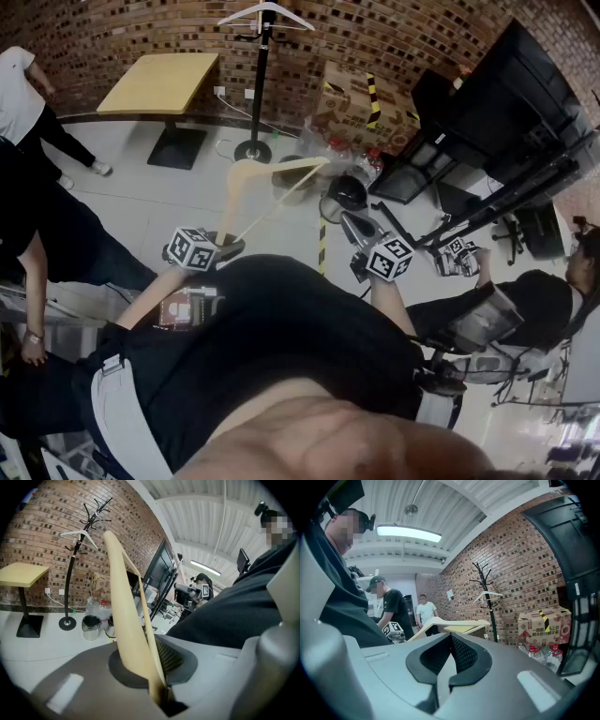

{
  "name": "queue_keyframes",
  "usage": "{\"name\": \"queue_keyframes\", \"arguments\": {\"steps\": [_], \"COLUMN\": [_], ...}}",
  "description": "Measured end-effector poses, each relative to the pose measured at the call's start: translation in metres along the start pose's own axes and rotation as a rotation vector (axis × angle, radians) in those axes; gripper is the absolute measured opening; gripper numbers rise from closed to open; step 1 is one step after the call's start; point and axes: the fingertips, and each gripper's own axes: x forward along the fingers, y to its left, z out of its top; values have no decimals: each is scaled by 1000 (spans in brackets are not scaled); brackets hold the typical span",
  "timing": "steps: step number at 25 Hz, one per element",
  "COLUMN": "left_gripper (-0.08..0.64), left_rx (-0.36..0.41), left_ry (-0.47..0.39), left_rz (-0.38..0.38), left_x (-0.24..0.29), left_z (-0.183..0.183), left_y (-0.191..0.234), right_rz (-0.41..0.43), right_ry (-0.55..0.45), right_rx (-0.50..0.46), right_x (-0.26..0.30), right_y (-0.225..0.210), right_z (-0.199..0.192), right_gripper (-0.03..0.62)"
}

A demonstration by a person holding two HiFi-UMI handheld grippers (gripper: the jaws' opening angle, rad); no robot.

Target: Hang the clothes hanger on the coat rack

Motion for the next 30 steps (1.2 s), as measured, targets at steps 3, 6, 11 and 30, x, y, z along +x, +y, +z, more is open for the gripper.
{"name": "queue_keyframes", "arguments": {"steps": [3, 6, 11, 30], "left_gripper": [23, 22, 21, 23], "left_rx": [-5, 9, 37, 116], "left_ry": [2, 6, 12, -18], "left_rz": [-13, -12, -6, -51], "left_x": [23, 45, 59, 7], "left_z": [6, 15, 33, 178], "left_y": [-8, -12, 3, 217], "right_rz": [-21, -37, -73, -164], "right_ry": [-4, 2, -3, -11], "right_rx": [5, 4, 10, -51], "right_x": [-19, -37, -45, 169], "right_y": [-22, -45, -68, -142], "right_z": [-1, -6, -10, 104], "right_gripper": [14, 14, 14, 14]}}
